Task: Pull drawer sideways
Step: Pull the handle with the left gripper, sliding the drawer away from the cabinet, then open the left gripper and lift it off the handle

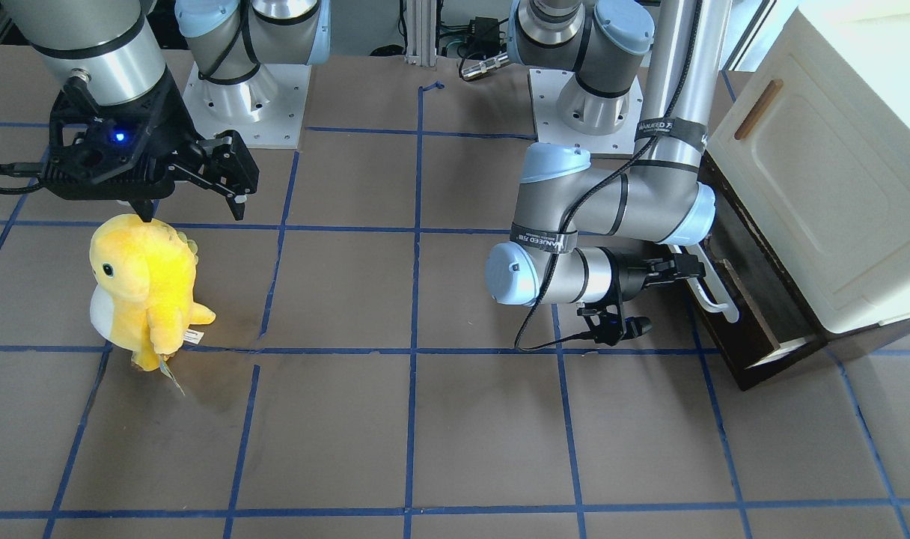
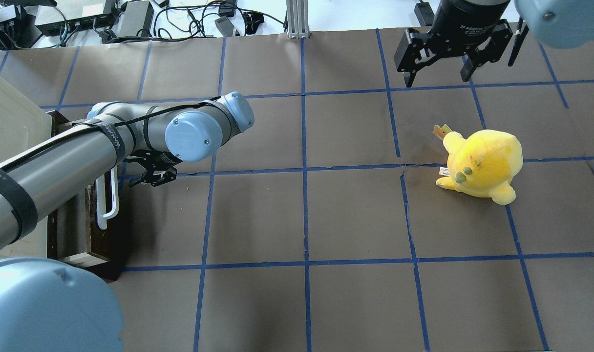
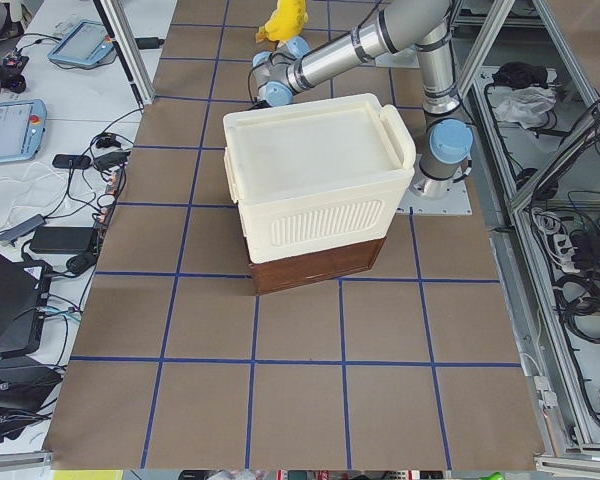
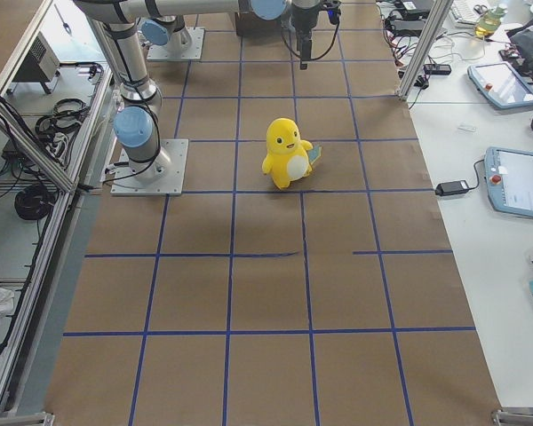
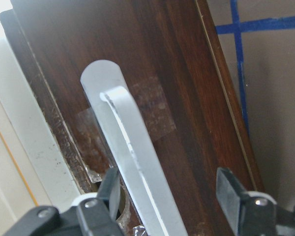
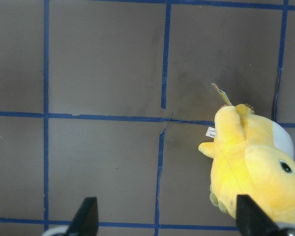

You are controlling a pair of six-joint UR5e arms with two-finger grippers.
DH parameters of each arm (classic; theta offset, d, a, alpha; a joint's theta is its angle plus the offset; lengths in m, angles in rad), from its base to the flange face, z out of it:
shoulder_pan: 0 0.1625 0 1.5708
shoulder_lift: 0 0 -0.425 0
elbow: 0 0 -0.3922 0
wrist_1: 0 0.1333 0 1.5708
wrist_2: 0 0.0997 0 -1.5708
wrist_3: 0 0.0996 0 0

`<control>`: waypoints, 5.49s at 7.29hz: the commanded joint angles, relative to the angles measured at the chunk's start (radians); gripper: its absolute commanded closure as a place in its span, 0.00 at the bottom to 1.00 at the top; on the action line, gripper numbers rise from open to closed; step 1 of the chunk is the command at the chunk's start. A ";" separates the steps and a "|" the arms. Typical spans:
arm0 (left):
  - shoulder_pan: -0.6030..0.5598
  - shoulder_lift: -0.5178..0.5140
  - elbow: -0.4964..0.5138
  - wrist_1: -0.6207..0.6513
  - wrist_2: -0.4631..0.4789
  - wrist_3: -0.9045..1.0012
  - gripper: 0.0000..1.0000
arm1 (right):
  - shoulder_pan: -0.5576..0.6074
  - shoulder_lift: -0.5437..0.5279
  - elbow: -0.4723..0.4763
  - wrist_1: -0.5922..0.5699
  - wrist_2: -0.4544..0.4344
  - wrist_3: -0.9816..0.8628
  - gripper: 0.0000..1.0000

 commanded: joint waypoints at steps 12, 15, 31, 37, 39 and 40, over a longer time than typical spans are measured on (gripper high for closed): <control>0.009 0.014 0.006 -0.001 0.016 0.013 0.73 | 0.000 0.000 0.000 0.000 0.000 -0.002 0.00; 0.009 0.022 0.021 -0.003 0.014 0.039 0.75 | 0.000 0.000 0.000 0.000 0.000 0.000 0.00; -0.048 0.005 0.059 -0.003 -0.046 0.040 0.59 | 0.000 0.000 0.000 0.000 0.000 0.000 0.00; -0.057 0.078 0.220 0.126 -0.444 0.287 0.15 | 0.000 0.000 0.000 0.000 0.000 -0.002 0.00; -0.039 0.173 0.245 0.132 -0.621 0.358 0.15 | 0.000 0.000 0.000 0.000 0.000 0.000 0.00; -0.025 0.234 0.246 0.132 -0.641 0.373 0.15 | 0.000 0.000 0.000 0.000 0.000 -0.002 0.00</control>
